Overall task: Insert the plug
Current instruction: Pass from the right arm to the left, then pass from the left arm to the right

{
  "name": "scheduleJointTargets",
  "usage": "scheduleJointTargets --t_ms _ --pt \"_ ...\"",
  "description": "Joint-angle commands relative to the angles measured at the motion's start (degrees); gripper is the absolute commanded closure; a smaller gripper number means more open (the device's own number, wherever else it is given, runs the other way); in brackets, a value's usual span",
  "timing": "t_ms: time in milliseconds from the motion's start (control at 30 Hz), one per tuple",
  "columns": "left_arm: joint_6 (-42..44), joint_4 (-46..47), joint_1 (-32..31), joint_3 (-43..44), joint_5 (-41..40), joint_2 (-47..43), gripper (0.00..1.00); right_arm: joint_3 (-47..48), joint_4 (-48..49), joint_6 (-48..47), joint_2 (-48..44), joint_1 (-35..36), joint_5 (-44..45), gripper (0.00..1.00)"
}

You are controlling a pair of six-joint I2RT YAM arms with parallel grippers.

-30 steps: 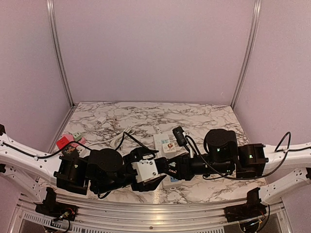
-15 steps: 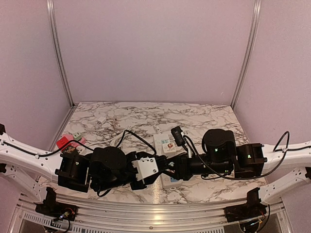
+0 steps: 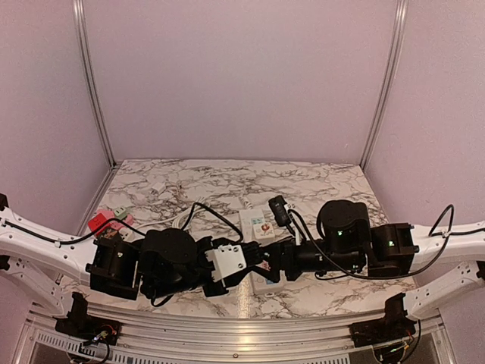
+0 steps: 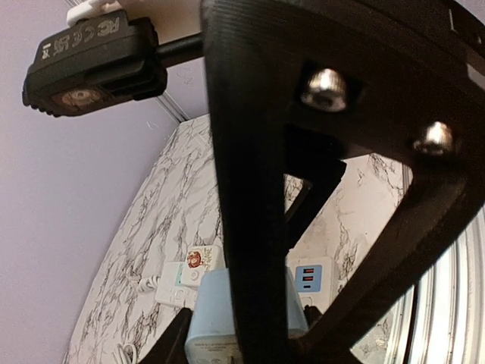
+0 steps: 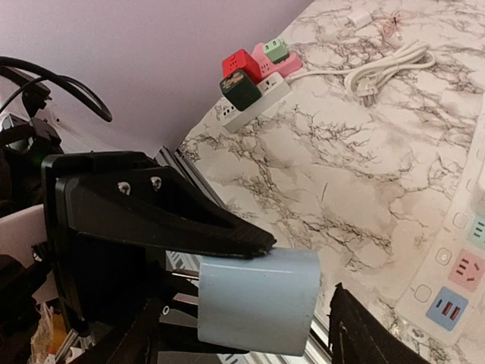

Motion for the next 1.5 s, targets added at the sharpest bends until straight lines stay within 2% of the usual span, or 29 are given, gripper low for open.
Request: scheduleJointTargets --t_ms 0,200,333,600,933,1200,1467 --pt "-0.2 1.1 0.3 -0.5 0.9 -2.7 0.96 0.7 1.7 0.1 -4.0 0.5 1.0 0.26" --pt "0.1 2.1 0.3 -1.8 4.4 -5.5 0.99 -3.3 6.1 2.0 -9.5 0.2 -0.2 0.13" --pt "0.3 3.5 0.3 -3.0 8.5 -7.8 1.00 -6.4 11.0 3.9 -12.0 -0.4 -3.5 0.10" --pt "1.2 8.2 0.1 -5.6 14.2 -13.2 1.00 -12.8 25.0 10.4 -11.7 -2.3 -11.7 0.11" --pt "6.5 11.4 -0.4 -7.9 17.3 -15.4 1.00 -13.3 40.1 17.6 -5.4 -2.7 -20.4 0.14" --pt "9.9 13.9 -0.6 -9.7 18.0 -16.4 1.00 -12.2 45.8 23.4 1.6 -2.7 -24.9 0.22" --pt "11.2 14.3 -0.8 -10.5 19.2 -16.8 1.00 -11.6 54.0 28.0 6.0 -2.8 -28.0 0.46"
